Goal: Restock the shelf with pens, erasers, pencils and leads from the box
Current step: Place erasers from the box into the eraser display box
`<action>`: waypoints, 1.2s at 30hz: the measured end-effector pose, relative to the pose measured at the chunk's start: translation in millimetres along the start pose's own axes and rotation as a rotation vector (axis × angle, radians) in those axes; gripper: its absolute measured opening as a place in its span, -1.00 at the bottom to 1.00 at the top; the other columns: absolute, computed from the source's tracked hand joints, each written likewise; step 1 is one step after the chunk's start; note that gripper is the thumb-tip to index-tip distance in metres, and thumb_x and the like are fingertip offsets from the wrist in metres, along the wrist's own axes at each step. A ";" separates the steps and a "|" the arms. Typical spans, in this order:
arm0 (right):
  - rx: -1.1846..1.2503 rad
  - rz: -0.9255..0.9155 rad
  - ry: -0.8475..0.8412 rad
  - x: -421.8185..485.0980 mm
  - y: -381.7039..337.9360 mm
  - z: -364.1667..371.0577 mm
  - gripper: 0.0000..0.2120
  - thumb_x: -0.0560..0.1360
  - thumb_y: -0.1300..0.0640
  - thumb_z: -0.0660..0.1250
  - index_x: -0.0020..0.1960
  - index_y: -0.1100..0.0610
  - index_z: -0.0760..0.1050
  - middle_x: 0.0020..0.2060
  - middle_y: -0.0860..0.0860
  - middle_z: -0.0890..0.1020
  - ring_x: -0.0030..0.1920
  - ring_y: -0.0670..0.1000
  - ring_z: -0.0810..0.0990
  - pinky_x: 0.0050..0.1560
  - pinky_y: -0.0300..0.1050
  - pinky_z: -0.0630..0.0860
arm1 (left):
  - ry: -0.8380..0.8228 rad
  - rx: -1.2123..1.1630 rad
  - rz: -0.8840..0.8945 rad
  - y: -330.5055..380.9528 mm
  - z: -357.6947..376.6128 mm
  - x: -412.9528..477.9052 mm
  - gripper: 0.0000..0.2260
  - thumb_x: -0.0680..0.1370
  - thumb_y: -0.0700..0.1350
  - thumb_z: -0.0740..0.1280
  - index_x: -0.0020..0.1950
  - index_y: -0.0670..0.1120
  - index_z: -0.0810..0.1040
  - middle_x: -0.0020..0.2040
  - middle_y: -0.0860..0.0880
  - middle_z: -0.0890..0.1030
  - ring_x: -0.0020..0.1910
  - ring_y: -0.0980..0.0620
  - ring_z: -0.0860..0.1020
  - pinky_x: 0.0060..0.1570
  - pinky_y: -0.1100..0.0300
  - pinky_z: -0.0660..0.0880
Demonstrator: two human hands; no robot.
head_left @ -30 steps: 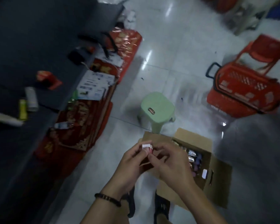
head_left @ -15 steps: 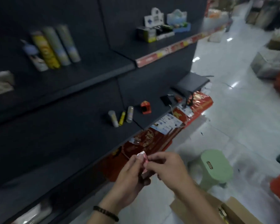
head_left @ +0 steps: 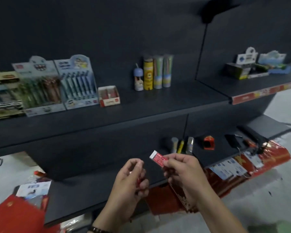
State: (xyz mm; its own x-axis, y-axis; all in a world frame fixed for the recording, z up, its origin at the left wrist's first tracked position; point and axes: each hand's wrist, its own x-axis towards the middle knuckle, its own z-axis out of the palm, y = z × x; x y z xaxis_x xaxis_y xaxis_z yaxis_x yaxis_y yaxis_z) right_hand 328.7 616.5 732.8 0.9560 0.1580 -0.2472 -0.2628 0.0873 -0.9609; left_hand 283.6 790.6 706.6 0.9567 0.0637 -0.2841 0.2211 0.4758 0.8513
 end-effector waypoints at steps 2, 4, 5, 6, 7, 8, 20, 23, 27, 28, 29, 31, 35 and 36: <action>-0.040 -0.067 -0.058 20.1 -9.4 17.0 -0.81 0.58 0.36 0.38 -0.08 0.20 0.75 -0.30 0.15 0.67 -0.32 0.04 0.59 -0.38 -0.16 0.45 | -0.012 0.066 0.009 27.3 -13.4 8.9 -0.78 0.60 0.11 0.34 0.01 -0.03 0.56 -0.29 -0.03 0.35 -0.45 0.06 0.27 -0.34 0.15 0.04; -0.114 -0.172 -0.130 40.6 -20.1 32.7 -0.83 0.58 0.33 0.41 -0.06 0.15 0.76 -0.29 0.11 0.68 -0.29 0.03 0.59 -0.34 -0.13 0.47 | -0.013 0.136 0.028 52.1 -23.1 21.4 -0.60 0.56 0.27 0.32 0.06 -0.06 0.60 -0.31 -0.03 0.37 -0.46 0.05 0.28 -0.39 0.18 0.08; -0.173 -0.250 -0.153 51.4 -25.6 40.2 -0.83 0.58 0.31 0.43 -0.05 0.11 0.76 -0.29 0.08 0.69 -0.28 0.02 0.60 -0.31 -0.12 0.49 | -0.001 0.184 0.033 64.7 -26.6 29.4 -0.54 0.55 0.33 0.30 0.07 -0.07 0.61 -0.32 -0.02 0.38 -0.47 0.05 0.29 -0.42 0.20 0.11; -0.230 -0.336 -0.173 62.5 -30.6 47.1 -0.83 0.58 0.29 0.46 -0.04 0.06 0.76 -0.28 0.05 0.70 -0.27 0.00 0.62 -0.28 -0.13 0.52 | 0.012 0.240 0.026 77.7 -29.1 37.4 -0.49 0.56 0.36 0.27 0.07 -0.08 0.61 -0.32 -0.02 0.40 -0.48 0.05 0.30 -0.44 0.20 0.14; -0.265 -0.409 -0.199 73.5 -35.3 54.3 -0.82 0.58 0.27 0.47 -0.03 0.01 0.76 -0.25 0.04 0.72 -0.24 0.00 0.64 -0.23 -0.14 0.55 | 0.018 0.296 0.006 89.7 -31.5 46.3 -0.47 0.58 0.38 0.23 0.06 -0.08 0.60 -0.31 -0.01 0.42 -0.47 0.06 0.32 -0.44 0.20 0.16; -0.279 -0.466 -0.238 84.6 -40.4 60.9 -0.81 0.59 0.25 0.48 -0.02 -0.04 0.75 -0.21 0.03 0.73 -0.19 0.00 0.68 -0.19 -0.16 0.58 | 0.011 0.335 -0.014 101.2 -33.2 54.6 -0.46 0.60 0.40 0.20 0.04 -0.07 0.60 -0.30 -0.01 0.44 -0.47 0.06 0.33 -0.43 0.20 0.18; -0.291 -0.692 -0.460 232.6 -94.3 103.3 -0.81 0.47 0.24 0.61 0.01 -0.01 0.78 -0.05 -0.07 0.73 0.00 0.05 0.74 0.00 0.02 0.69 | 0.056 0.395 0.218 177.8 -49.1 152.9 -0.77 0.70 0.07 0.34 0.16 -0.06 0.67 -0.26 0.01 0.42 -0.40 0.07 0.36 -0.45 0.21 0.25; -0.320 -0.710 -0.472 258.5 -100.4 109.9 -0.85 0.44 0.21 0.64 -0.07 -0.01 0.79 -0.06 -0.12 0.73 0.02 0.00 0.73 0.02 -0.08 0.68 | 0.055 0.427 0.254 182.8 -56.2 168.1 -0.79 0.72 0.00 0.30 0.17 -0.10 0.64 -0.27 0.00 0.39 -0.42 0.06 0.34 -0.45 0.20 0.26; -0.455 -0.813 -0.485 281.8 -103.0 119.2 -0.77 0.40 0.22 0.67 0.01 -0.01 0.79 -0.02 -0.20 0.70 0.03 -0.09 0.71 0.01 -0.26 0.63 | 0.104 0.399 0.257 190.5 -59.2 190.5 -0.75 0.72 0.01 0.27 0.03 -0.04 0.69 -0.29 -0.03 0.33 -0.43 0.03 0.28 -0.42 0.17 0.21; -0.479 -0.849 -0.468 288.0 -103.5 122.9 -0.76 0.41 0.21 0.66 0.02 -0.01 0.79 -0.03 -0.21 0.69 0.02 -0.09 0.71 0.00 -0.25 0.63 | 0.111 0.388 0.247 192.4 -62.0 196.7 -0.75 0.73 0.01 0.27 0.01 -0.03 0.69 -0.29 -0.03 0.33 -0.44 0.04 0.27 -0.42 0.17 0.21; -0.504 -0.877 -0.450 294.1 -104.4 126.9 -0.77 0.43 0.21 0.65 0.03 -0.01 0.79 -0.03 -0.21 0.69 0.01 -0.10 0.71 -0.01 -0.26 0.63 | 0.124 0.385 0.236 193.8 -64.6 202.4 -0.75 0.73 0.01 0.27 0.01 -0.02 0.69 -0.28 -0.03 0.33 -0.43 0.04 0.27 -0.43 0.19 0.21; -0.571 -0.893 -0.406 307.1 -109.4 135.5 -0.80 0.45 0.18 0.63 0.03 -0.03 0.78 -0.05 -0.24 0.69 0.00 -0.15 0.70 -0.01 -0.27 0.61 | 0.148 0.343 0.223 198.7 -71.1 212.0 -0.80 0.74 -0.04 0.27 0.08 -0.04 0.68 -0.26 -0.04 0.37 -0.40 0.03 0.31 -0.44 0.20 0.25; -0.694 -0.864 -0.330 338.9 -130.8 153.6 -0.84 0.46 0.15 0.63 0.00 -0.05 0.78 -0.10 -0.25 0.71 -0.03 -0.24 0.67 0.01 -0.33 0.58 | 0.156 0.004 0.258 214.8 -89.6 224.1 -0.76 0.51 -0.31 0.34 0.15 -0.12 0.54 -0.15 -0.19 0.57 -0.32 -0.05 0.55 -0.36 0.11 0.47; -0.744 -0.834 -0.331 347.3 -135.5 158.3 -0.84 0.48 0.14 0.61 0.01 -0.06 0.77 -0.09 -0.24 0.71 -0.03 -0.25 0.67 0.01 -0.35 0.57 | 0.147 -0.018 0.295 218.3 -94.8 225.5 -0.71 0.46 -0.31 0.36 0.16 -0.12 0.51 -0.16 -0.18 0.60 -0.31 -0.05 0.58 -0.35 0.10 0.52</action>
State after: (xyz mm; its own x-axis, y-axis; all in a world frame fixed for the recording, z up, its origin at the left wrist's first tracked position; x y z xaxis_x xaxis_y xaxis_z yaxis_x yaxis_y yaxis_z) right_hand 675.7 815.3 796.9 0.6869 0.5824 0.4347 0.6773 -0.2963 -0.6734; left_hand 529.7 992.0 786.5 0.9412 0.3263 -0.0878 -0.0666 0.4337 0.8986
